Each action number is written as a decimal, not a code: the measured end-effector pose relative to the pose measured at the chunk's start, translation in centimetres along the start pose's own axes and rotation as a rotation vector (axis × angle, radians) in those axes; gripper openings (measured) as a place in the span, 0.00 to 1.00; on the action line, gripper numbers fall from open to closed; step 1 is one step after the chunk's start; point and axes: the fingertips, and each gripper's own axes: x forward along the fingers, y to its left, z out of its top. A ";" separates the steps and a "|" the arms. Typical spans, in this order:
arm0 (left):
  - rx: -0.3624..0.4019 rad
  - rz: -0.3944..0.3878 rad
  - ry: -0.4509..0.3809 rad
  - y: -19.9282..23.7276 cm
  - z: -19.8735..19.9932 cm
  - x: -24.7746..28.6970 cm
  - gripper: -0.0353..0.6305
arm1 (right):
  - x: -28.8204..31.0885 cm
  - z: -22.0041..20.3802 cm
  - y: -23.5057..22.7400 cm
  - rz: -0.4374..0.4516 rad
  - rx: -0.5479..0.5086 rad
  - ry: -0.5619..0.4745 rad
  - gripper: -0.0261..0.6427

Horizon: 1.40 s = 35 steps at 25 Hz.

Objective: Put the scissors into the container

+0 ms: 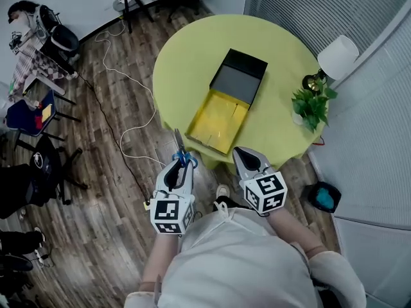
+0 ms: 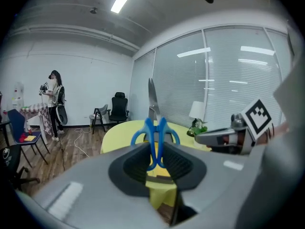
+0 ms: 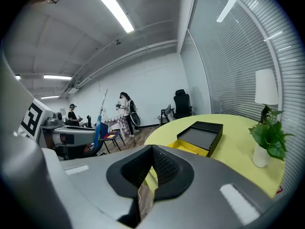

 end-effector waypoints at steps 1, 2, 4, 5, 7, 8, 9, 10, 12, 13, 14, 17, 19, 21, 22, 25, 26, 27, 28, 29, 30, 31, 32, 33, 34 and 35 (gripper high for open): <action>0.002 -0.002 0.008 0.0 0.2 1.3 0.17 | 0.6 0.3 -1.0 0.001 0.006 -0.001 0.04; 0.005 -0.004 0.014 -0.1 0.4 2.4 0.18 | 1.1 0.6 -1.9 0.001 0.011 -0.002 0.04; 0.013 -0.017 0.025 -0.3 0.7 4.4 0.18 | 2.0 1.0 -3.6 -0.005 0.021 -0.002 0.04; 0.017 -0.027 0.032 -0.5 0.6 5.5 0.18 | 2.5 1.1 -4.6 -0.014 0.028 -0.003 0.04; 0.030 -0.053 0.056 -1.2 0.2 7.8 0.18 | 3.3 1.2 -6.7 -0.040 0.053 -0.006 0.04; 0.037 -0.068 0.071 -1.6 -0.1 8.8 0.18 | 3.5 1.1 -7.6 -0.054 0.072 -0.007 0.04; 0.046 -0.083 0.085 -1.9 -0.3 9.7 0.18 | 3.7 0.9 -8.2 -0.065 0.091 -0.004 0.04; 0.054 -0.096 0.097 -2.2 -0.6 10.4 0.18 | 3.9 0.6 -8.7 -0.074 0.107 0.001 0.04; 0.069 -0.124 0.118 -2.4 -0.9 11.7 0.18 | 4.2 -0.1 -9.5 -0.096 0.129 0.014 0.04; 0.076 -0.141 0.128 -2.5 -1.0 12.5 0.18 | 4.4 -0.3 -9.9 -0.113 0.139 0.019 0.04; 0.084 -0.161 0.140 -2.4 -1.2 13.2 0.18 | 4.6 -0.4 -10.3 -0.133 0.150 0.022 0.04; 0.118 -0.223 0.182 -1.9 -1.5 15.4 0.18 | 5.1 -0.4 -11.2 -0.200 0.196 0.018 0.04; 0.146 -0.268 0.208 -1.6 -1.6 16.7 0.18 | 5.3 -0.1 -11.8 -0.252 0.221 0.010 0.04; 0.172 -0.316 0.232 -1.4 -1.8 18.0 0.18 | 5.4 -0.1 -12.4 -0.314 0.247 0.002 0.04; 0.183 -0.341 0.245 -1.2 -1.9 18.5 0.18 | 5.4 -0.1 -12.7 -0.346 0.260 -0.001 0.04; 0.200 -0.419 0.287 -0.7 -2.3 19.8 0.17 | 5.5 0.1 -13.0 -0.436 0.291 -0.012 0.04; 0.207 -0.445 0.305 -0.7 -2.6 20.1 0.18 | 5.4 0.1 -13.0 -0.463 0.296 -0.014 0.04; 0.218 -0.468 0.324 -0.7 -3.0 20.4 0.17 | 5.4 0.1 -13.0 -0.488 0.301 -0.013 0.04; 0.233 -0.488 0.345 -0.7 -3.5 20.7 0.17 | 5.4 -0.1 -13.0 -0.510 0.307 -0.011 0.04; 0.249 -0.504 0.368 -0.6 -4.1 21.1 0.18 | 5.5 -0.2 -12.9 -0.530 0.315 -0.011 0.04; 0.261 -0.515 0.391 -0.4 -4.8 21.5 0.18 | 5.5 -0.3 -12.8 -0.548 0.325 -0.011 0.04; 0.268 -0.523 0.414 -0.3 -5.6 22.0 0.18 | 5.5 -0.5 -12.7 -0.565 0.337 -0.012 0.04; 0.269 -0.530 0.435 -0.1 -6.3 22.4 0.18 | 5.5 -0.6 -12.7 -0.581 0.348 -0.013 0.04; 0.268 -0.537 0.452 -0.1 -6.9 22.7 0.18 | 5.5 -0.8 -12.7 -0.595 0.359 -0.014 0.04; 0.267 -0.544 0.467 -0.1 -7.4 23.1 0.18 | 5.5 -0.9 -12.7 -0.607 0.368 -0.015 0.04; 0.268 -0.551 0.478 -0.1 -7.9 23.4 0.18 | 5.5 -1.0 -12.8 -0.616 0.375 -0.016 0.04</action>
